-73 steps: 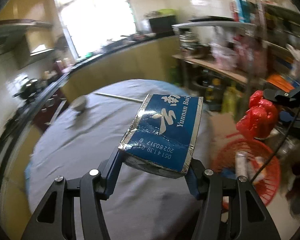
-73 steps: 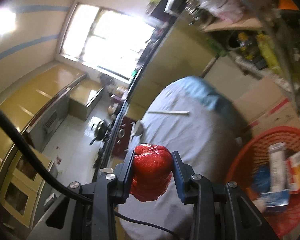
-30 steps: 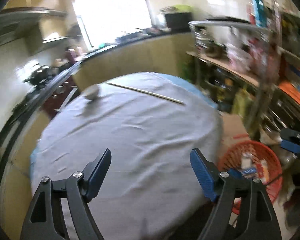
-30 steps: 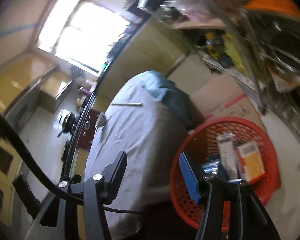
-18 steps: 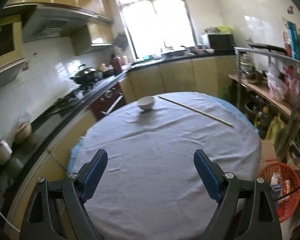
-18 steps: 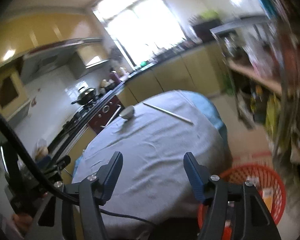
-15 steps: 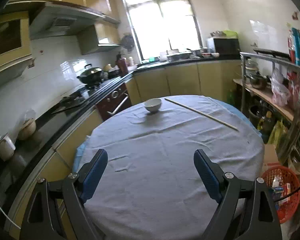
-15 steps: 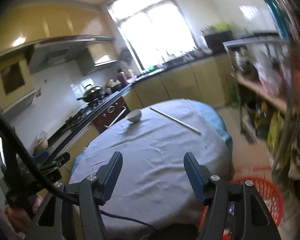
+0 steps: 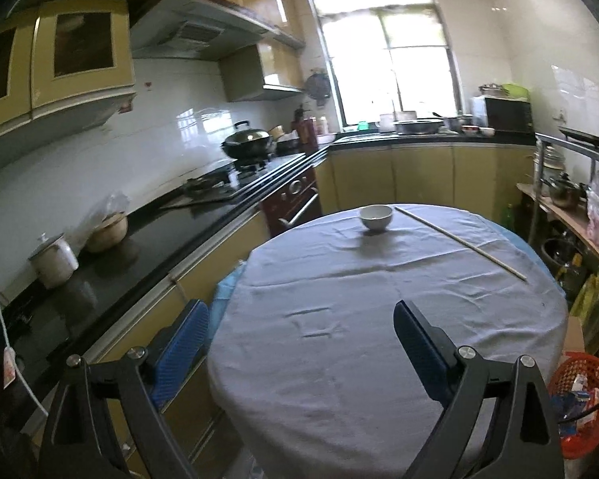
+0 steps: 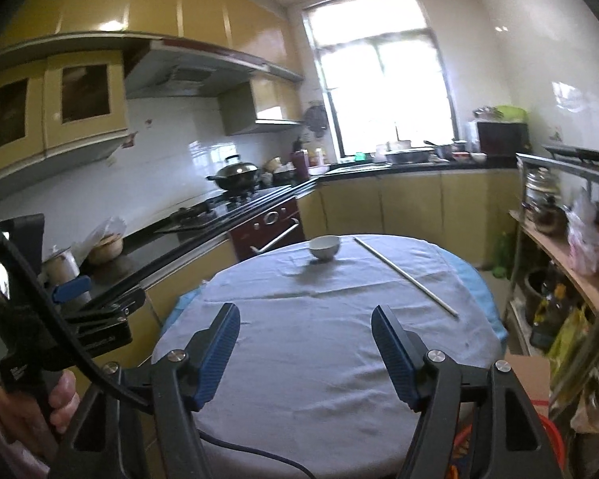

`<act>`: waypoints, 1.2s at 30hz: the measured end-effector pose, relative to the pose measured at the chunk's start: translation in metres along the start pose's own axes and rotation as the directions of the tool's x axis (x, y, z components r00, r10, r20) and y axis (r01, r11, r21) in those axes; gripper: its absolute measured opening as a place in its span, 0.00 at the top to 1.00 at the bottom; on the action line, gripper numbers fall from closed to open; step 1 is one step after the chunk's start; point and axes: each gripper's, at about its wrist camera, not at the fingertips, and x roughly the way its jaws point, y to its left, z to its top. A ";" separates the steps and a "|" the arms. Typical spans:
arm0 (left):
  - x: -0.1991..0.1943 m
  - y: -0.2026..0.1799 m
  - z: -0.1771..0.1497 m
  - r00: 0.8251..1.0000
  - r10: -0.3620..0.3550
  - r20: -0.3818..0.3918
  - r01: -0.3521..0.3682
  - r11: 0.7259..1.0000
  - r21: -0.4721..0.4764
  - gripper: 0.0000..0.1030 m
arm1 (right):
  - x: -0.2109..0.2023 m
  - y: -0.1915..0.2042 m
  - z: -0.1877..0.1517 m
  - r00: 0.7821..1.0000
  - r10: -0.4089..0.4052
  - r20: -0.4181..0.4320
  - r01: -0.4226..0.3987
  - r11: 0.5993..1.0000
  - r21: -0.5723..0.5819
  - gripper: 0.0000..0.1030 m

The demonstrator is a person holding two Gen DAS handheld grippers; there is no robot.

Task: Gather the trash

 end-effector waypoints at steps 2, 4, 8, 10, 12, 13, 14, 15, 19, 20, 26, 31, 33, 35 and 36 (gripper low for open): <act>-0.001 0.012 -0.001 1.000 0.014 -0.006 -0.014 1.000 -0.018 0.09 | 0.002 0.013 0.002 1.000 0.008 -0.002 -0.008 1.000 -0.024 0.30; -0.002 0.019 -0.003 1.000 0.024 -0.005 -0.024 0.999 -0.027 0.09 | 0.004 0.026 0.002 1.000 0.020 -0.006 -0.020 0.999 -0.042 0.30; -0.005 0.034 -0.006 0.999 0.035 -0.001 -0.035 0.999 -0.040 0.09 | 0.008 0.044 0.003 0.999 0.027 -0.019 -0.029 0.998 -0.064 0.30; -0.006 0.041 -0.007 0.999 0.037 -0.001 -0.037 0.998 -0.046 0.09 | 0.010 0.054 0.002 0.999 0.024 -0.027 -0.026 0.996 -0.083 0.30; -0.008 0.047 -0.007 0.999 0.040 0.002 -0.039 0.998 -0.055 0.09 | 0.012 0.062 0.001 0.999 0.024 -0.035 -0.027 0.995 -0.101 0.30; -0.008 0.049 -0.007 0.999 0.042 0.003 -0.041 0.997 -0.058 0.09 | 0.013 0.066 0.000 0.999 0.024 -0.038 -0.028 0.994 -0.110 0.30; -0.009 0.052 -0.008 0.999 0.044 0.003 -0.043 0.997 -0.063 0.09 | 0.015 0.070 0.000 0.999 0.025 -0.042 -0.030 0.992 -0.122 0.30; -0.010 0.054 -0.008 0.999 0.046 0.004 -0.046 0.997 -0.068 0.09 | 0.016 0.074 -0.001 0.999 0.024 -0.048 -0.030 0.991 -0.133 0.30; -0.011 0.062 -0.009 0.999 0.054 0.008 -0.053 0.996 -0.077 0.09 | 0.021 0.084 -0.002 0.998 0.022 -0.056 -0.031 0.987 -0.158 0.30; -0.011 0.062 -0.009 0.998 0.056 0.008 -0.056 0.995 -0.078 0.09 | 0.021 0.085 -0.002 0.998 0.022 -0.056 -0.030 0.986 -0.161 0.30; -0.014 0.064 -0.009 0.998 0.066 0.012 -0.065 0.995 -0.080 0.09 | 0.018 0.088 -0.003 0.999 0.015 -0.048 -0.023 0.985 -0.171 0.30; -0.017 0.062 -0.010 0.997 0.069 0.019 -0.067 0.995 -0.076 0.09 | 0.015 0.087 -0.004 0.999 0.014 -0.041 -0.021 0.986 -0.166 0.30; -0.018 0.062 -0.010 0.998 0.067 0.020 -0.065 0.995 -0.076 0.09 | 0.014 0.087 -0.003 0.999 0.013 -0.038 -0.019 0.986 -0.165 0.30; -0.019 0.062 -0.010 0.997 0.069 0.022 -0.067 0.995 -0.076 0.08 | 0.014 0.086 -0.003 0.999 0.011 -0.036 -0.016 0.987 -0.163 0.30; -0.020 0.062 -0.010 0.997 0.069 0.023 -0.067 0.995 -0.076 0.09 | 0.014 0.086 -0.003 0.999 0.010 -0.036 -0.016 0.987 -0.161 0.30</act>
